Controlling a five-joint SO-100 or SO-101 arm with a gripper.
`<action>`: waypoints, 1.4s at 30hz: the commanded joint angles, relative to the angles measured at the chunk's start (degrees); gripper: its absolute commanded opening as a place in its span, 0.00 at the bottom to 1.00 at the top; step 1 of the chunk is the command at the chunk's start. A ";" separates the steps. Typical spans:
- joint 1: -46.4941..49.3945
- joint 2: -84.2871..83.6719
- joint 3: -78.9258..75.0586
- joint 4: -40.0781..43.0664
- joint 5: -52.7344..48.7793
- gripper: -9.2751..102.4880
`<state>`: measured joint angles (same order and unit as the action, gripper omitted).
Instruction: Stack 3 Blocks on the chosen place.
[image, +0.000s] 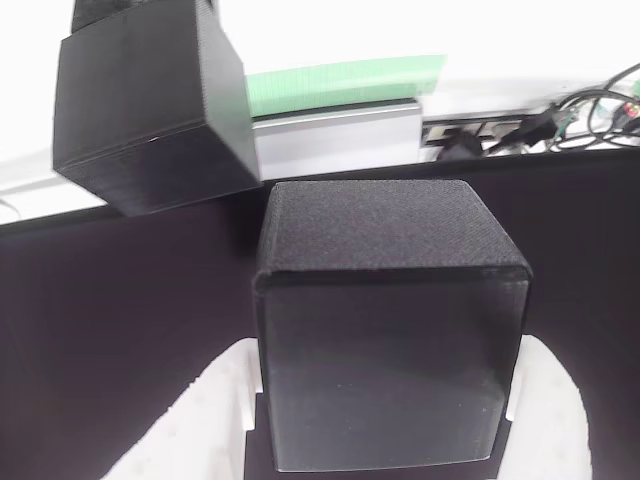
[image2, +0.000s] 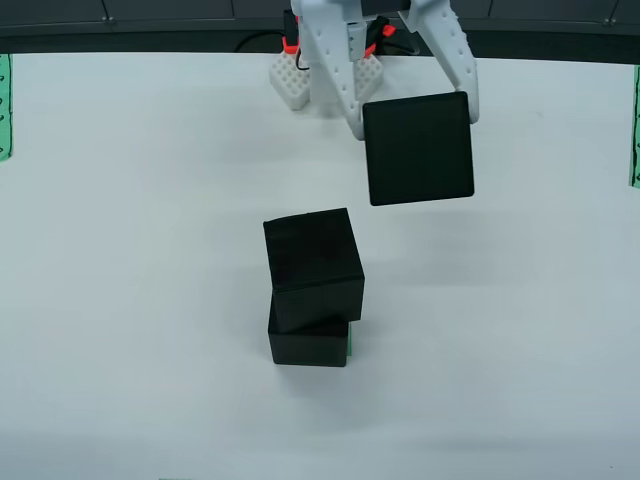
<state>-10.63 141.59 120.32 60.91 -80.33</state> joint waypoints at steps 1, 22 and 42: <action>3.43 2.11 0.26 -3.43 -3.16 0.24; 13.10 8.00 20.74 -30.50 -13.36 0.25; 12.57 11.87 36.39 -50.27 -13.36 0.25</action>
<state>2.20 153.11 156.62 13.71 -93.34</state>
